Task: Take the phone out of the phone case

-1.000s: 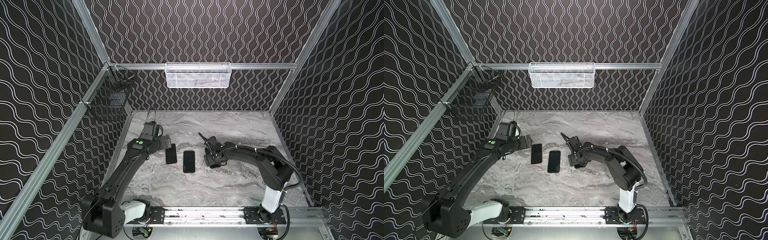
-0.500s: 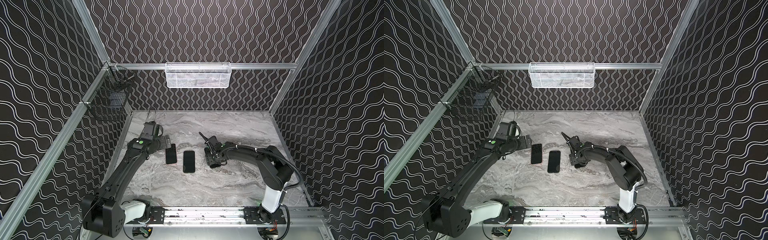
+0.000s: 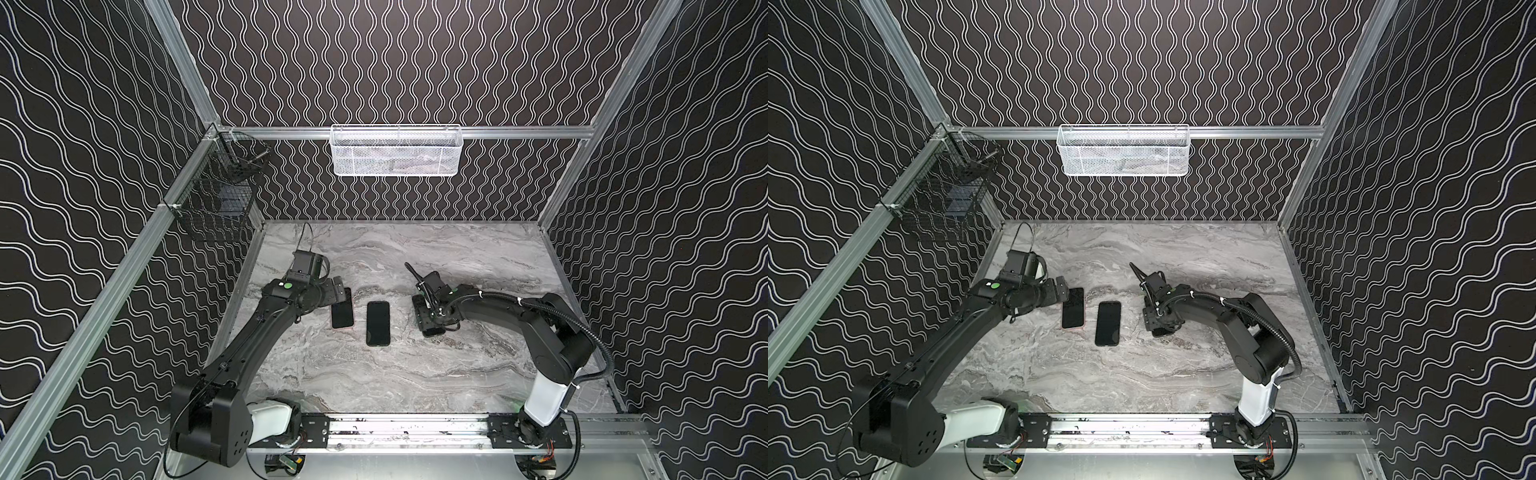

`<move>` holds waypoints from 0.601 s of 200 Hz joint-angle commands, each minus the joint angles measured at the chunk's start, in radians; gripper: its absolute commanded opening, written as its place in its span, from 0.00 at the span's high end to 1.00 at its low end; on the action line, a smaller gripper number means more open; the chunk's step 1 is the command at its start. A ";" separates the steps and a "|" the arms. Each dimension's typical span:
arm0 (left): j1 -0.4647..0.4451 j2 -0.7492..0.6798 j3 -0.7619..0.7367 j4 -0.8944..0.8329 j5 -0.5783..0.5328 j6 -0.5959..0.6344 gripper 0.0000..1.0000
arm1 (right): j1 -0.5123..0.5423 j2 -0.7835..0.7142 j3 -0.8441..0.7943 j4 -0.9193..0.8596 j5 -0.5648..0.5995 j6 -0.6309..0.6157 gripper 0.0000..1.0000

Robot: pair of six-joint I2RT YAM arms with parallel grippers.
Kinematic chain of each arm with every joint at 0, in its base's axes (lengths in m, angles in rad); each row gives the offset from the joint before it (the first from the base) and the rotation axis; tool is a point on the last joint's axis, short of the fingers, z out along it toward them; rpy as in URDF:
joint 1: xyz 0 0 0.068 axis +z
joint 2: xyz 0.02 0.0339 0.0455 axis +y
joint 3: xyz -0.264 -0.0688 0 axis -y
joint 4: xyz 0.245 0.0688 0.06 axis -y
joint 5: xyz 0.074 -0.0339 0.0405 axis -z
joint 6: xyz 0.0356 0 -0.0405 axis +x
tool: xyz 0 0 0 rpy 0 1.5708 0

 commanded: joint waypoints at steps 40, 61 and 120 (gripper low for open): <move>-0.040 -0.033 -0.082 0.175 0.153 -0.172 0.01 | -0.007 -0.019 0.012 0.009 -0.012 0.018 0.32; -0.085 -0.028 -0.077 0.198 0.161 -0.204 0.01 | -0.009 -0.030 -0.002 0.011 -0.006 0.022 0.32; -0.230 0.062 -0.083 0.349 0.227 -0.292 0.01 | -0.013 -0.075 -0.025 0.015 -0.050 0.013 0.32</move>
